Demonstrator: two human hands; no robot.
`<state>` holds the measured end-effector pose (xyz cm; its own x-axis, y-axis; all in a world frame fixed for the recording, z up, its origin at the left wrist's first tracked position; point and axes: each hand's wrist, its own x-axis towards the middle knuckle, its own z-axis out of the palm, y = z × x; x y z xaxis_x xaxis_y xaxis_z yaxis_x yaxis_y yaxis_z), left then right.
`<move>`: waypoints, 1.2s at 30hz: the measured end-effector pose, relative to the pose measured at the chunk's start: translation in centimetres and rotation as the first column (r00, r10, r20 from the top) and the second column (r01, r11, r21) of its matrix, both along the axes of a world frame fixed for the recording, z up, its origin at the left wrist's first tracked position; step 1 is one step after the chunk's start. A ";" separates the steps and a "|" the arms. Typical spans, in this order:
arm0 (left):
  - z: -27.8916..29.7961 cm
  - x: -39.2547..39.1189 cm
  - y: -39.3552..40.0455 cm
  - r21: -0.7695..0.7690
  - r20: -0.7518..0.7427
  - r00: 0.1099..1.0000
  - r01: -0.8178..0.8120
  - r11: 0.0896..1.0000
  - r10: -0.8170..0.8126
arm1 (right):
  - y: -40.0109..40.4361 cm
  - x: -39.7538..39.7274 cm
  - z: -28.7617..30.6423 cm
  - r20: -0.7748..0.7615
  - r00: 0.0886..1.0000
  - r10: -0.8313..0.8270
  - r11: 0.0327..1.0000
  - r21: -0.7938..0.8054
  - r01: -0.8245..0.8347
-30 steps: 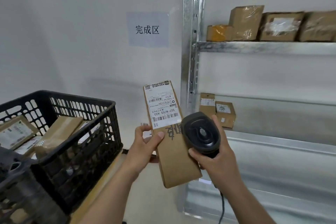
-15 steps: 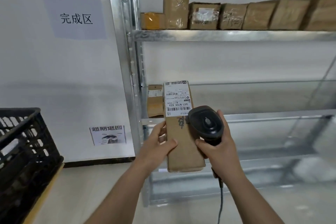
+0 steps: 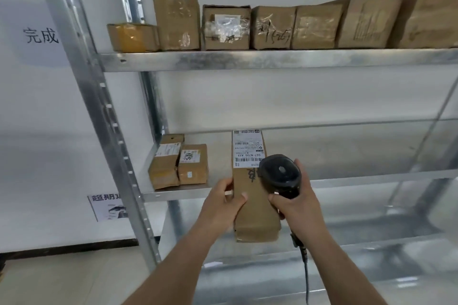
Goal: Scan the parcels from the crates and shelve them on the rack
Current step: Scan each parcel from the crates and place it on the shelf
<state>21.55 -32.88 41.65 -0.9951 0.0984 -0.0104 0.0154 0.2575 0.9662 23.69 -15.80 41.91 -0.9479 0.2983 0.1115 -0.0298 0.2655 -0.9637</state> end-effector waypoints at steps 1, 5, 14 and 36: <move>-0.4 -1.3 0.8 0.007 0.012 0.999 -0.039 0.999 0.039 | 0.8 -1.6 -0.1 0.013 1.000 0.010 1.000 -0.001 -0.010; -0.9 -5.9 2.9 0.024 0.045 0.984 -0.172 0.985 0.171 | 2.6 -8.0 -0.6 0.064 0.993 0.103 0.994 -0.027 -0.102; -2.8 -13.2 1.1 -0.133 0.040 0.954 -0.289 0.948 0.296 | 0.0 -18.0 -3.1 0.167 0.962 0.218 0.976 -0.039 -0.214; -7.1 -12.7 -2.8 -0.445 -0.049 0.997 -0.075 0.892 0.059 | -1.7 -15.6 -7.0 0.133 0.971 0.201 0.950 0.218 -0.226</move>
<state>8.84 -35.66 34.58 -0.9997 0.0239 -0.0040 0.0129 0.6633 0.7482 8.05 -17.52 34.91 -0.9967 0.0663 0.0464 -0.0091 0.4786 -0.8780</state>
